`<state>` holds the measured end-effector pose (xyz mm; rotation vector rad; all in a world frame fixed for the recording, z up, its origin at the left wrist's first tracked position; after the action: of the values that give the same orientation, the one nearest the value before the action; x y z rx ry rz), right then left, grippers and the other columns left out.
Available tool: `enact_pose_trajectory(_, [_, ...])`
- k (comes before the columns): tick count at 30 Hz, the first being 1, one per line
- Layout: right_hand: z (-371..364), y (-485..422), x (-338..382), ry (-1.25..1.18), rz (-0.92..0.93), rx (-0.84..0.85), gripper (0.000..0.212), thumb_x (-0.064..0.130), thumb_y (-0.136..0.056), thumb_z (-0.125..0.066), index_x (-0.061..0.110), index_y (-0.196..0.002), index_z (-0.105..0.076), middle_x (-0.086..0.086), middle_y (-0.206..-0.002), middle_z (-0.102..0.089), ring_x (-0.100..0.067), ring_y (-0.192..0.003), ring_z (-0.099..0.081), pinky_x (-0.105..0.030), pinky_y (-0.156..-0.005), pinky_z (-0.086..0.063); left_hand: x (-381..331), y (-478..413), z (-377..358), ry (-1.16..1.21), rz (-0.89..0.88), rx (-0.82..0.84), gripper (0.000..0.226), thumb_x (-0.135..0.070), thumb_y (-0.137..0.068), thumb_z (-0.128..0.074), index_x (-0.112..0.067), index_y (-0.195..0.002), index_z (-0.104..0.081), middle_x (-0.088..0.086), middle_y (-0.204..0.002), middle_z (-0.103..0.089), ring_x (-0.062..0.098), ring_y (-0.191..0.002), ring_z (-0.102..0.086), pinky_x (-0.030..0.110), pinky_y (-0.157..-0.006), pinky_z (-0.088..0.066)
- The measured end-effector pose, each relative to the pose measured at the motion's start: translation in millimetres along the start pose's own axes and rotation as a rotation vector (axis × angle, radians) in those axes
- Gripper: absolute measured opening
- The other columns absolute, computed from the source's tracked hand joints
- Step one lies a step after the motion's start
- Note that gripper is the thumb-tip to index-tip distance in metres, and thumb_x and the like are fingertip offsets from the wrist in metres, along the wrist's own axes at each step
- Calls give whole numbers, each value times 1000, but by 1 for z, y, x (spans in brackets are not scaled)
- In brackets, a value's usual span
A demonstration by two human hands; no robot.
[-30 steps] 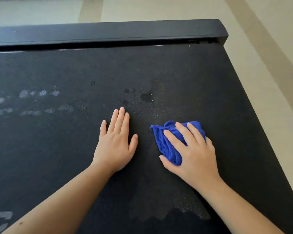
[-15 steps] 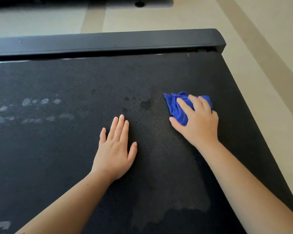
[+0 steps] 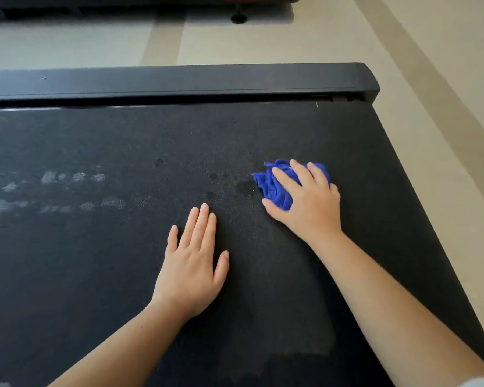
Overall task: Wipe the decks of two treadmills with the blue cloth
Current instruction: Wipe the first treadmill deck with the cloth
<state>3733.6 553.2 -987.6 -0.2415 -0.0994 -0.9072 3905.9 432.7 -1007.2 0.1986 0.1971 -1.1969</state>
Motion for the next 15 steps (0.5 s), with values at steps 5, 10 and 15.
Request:
enact_pose_trajectory(5, [-20, -103, -18, 27, -137, 102, 65, 65, -85, -43, 36, -142, -31, 1, -152, -25, -27, -140, -17, -52, -104, -28, 2, 0, 1, 5, 2, -4, 69, -52, -86, -7, -16, -144, 3, -5, -153, 10, 8, -139, 19, 38, -112, 7])
enact_pose_trajectory(10, [-13, -83, -13, 28, -110, 38, 64, 64, -84, -46, 32, -139, -39, 0, -145, -35, -25, -135, -26, -49, -97, -34, 1, 0, 0, 14, -8, -8, 70, -51, -87, -11, -14, -147, -7, -4, -154, 7, 8, -139, 17, 39, -112, 6])
enact_pose_trajectory(15, [10, 36, -2, 7, 77, -101, 64, 63, -76, -41, 23, -121, -61, -7, -127, -57, -31, -120, -50, -49, -81, -48, 0, 0, -1, -28, -12, -48, 69, -49, -89, -19, -10, -146, -20, 1, -154, -7, 12, -141, 4, 43, -111, -7])
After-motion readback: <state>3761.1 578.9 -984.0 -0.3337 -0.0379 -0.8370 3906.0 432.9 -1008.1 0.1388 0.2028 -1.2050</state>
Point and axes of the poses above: each hand's wrist, its own y-axis away from the middle knuckle, its own z-axis out of the back of the hand, x = y × z, the point moved 6 cm from there along -y, towards the middle knuckle
